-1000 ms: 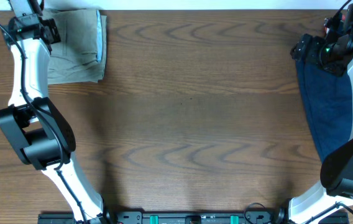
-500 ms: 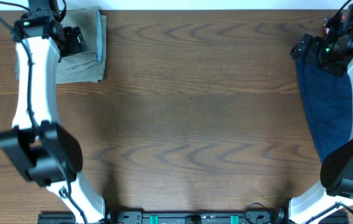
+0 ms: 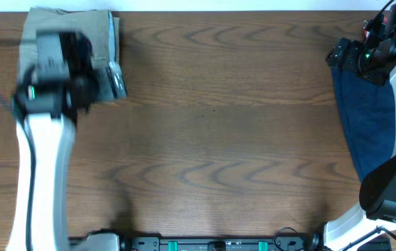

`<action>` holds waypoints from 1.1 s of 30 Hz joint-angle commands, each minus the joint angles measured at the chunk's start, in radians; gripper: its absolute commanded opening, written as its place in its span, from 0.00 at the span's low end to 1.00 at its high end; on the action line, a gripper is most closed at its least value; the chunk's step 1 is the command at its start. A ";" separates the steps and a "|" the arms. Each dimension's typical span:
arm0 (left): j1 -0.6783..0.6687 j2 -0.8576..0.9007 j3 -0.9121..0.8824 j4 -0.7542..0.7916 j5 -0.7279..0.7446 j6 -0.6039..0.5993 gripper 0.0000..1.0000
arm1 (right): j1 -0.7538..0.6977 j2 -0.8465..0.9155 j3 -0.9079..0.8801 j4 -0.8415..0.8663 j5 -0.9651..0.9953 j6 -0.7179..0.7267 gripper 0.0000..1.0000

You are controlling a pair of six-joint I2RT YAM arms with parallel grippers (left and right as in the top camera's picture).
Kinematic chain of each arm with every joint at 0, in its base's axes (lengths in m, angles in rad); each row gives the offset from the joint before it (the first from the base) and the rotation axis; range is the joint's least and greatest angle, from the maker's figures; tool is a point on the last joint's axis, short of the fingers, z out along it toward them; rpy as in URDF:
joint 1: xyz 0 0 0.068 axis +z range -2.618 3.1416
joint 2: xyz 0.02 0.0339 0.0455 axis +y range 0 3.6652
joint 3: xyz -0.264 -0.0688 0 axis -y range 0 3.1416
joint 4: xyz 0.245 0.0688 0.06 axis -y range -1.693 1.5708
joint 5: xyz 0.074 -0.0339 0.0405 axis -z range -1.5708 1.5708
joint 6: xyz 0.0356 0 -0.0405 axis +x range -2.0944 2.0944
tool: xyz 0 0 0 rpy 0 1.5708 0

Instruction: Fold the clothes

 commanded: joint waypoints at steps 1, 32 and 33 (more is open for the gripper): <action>-0.064 -0.227 -0.219 0.039 0.040 -0.033 0.98 | 0.002 0.003 0.017 0.000 0.004 0.010 0.99; -0.190 -0.660 -0.669 0.161 0.105 -0.146 0.98 | 0.001 0.003 0.017 0.000 0.004 0.010 0.99; -0.190 -0.665 -0.688 0.182 0.105 -0.135 0.98 | 0.001 0.003 0.017 0.000 0.004 0.010 0.99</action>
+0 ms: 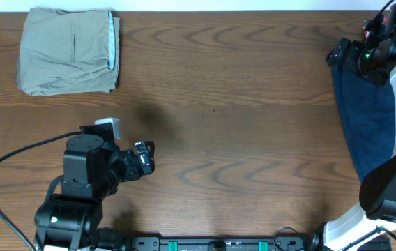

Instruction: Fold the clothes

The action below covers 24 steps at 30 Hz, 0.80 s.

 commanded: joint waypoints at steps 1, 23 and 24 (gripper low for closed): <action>-0.004 -0.021 -0.071 0.054 -0.013 0.091 0.98 | 0.001 0.003 0.017 0.000 0.003 0.010 0.99; 0.097 -0.611 -0.798 0.905 -0.033 0.090 0.98 | 0.001 0.003 0.017 0.000 0.003 0.010 0.99; 0.103 -0.615 -0.798 0.906 -0.039 0.090 0.98 | 0.001 0.003 0.017 0.000 0.003 0.010 0.99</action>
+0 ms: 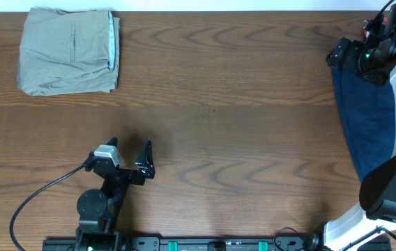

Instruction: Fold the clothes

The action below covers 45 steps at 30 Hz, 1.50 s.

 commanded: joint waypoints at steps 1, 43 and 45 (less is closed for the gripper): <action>0.025 -0.031 -0.006 0.019 -0.032 0.021 0.98 | 0.001 0.003 0.016 0.000 0.003 0.010 0.99; 0.087 -0.116 -0.006 -0.147 -0.031 0.051 0.98 | 0.001 0.003 0.016 0.000 0.003 0.009 0.99; 0.087 -0.116 -0.006 -0.147 -0.031 0.051 0.98 | 0.002 0.003 0.016 0.000 0.003 0.010 0.99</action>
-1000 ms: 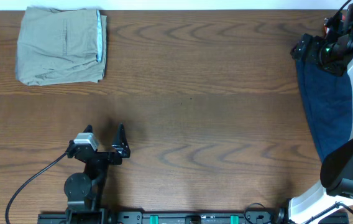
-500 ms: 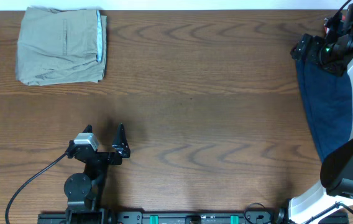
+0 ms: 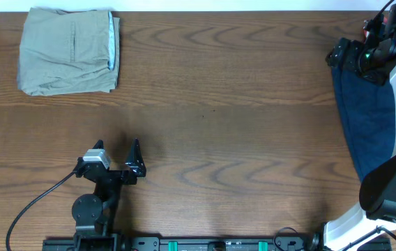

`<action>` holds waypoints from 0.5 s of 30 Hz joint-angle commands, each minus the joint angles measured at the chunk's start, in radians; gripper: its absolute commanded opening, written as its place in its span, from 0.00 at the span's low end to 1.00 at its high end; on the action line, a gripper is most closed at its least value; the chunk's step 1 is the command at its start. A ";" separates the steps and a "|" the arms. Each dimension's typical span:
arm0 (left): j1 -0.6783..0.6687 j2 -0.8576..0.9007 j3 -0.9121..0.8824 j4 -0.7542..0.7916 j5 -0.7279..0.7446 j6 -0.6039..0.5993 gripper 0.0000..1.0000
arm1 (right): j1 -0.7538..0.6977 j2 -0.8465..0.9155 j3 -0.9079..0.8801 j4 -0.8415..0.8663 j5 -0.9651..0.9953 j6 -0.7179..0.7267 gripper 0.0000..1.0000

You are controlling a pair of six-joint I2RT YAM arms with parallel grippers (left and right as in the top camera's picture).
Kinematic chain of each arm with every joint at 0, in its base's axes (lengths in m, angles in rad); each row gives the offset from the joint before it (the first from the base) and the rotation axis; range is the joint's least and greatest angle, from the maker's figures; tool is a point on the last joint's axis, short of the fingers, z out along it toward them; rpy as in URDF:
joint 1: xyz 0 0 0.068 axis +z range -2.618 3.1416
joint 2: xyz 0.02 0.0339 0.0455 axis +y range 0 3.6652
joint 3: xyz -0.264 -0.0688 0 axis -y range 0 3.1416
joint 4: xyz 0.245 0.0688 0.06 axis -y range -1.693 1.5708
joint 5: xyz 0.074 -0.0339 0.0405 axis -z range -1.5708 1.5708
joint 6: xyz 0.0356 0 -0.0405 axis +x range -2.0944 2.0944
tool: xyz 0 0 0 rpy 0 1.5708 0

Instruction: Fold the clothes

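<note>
A folded khaki garment [image 3: 69,50] lies flat at the table's far left corner, a pale blue lining showing along its right edge. A dark blue garment [image 3: 369,129] is spread along the right side. My left gripper [image 3: 118,148] is open near the front left, well away from both garments, with nothing between its fingers. My right gripper [image 3: 341,54] sits at the blue garment's far left corner. Its jaws are too dark against the cloth to read.
Bare brown wooden tabletop [image 3: 226,125] stretches between the two garments. The right arm's white link lies over the blue garment's right part. The left arm's black cable [image 3: 34,202] loops at the front left.
My left gripper has shifted a little to the left near the front edge and is still open. The right arm and both garments are unchanged.
My left arm was stretched over the folded khaki garment at the far left. Then it stood back near the front left, the garment lying folded and alone. It drew in lower and now rests there open. The right arm stayed at the blue garment throughout.
</note>
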 commanded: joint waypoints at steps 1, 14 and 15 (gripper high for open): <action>0.005 -0.006 -0.010 -0.045 0.011 0.024 0.98 | 0.002 0.003 0.016 0.000 0.003 0.010 0.99; 0.005 -0.006 -0.010 -0.045 0.011 0.024 0.98 | 0.028 -0.018 0.012 0.000 0.003 0.010 0.99; 0.005 -0.006 -0.010 -0.045 0.011 0.024 0.98 | 0.033 -0.028 0.012 0.000 0.004 0.010 0.99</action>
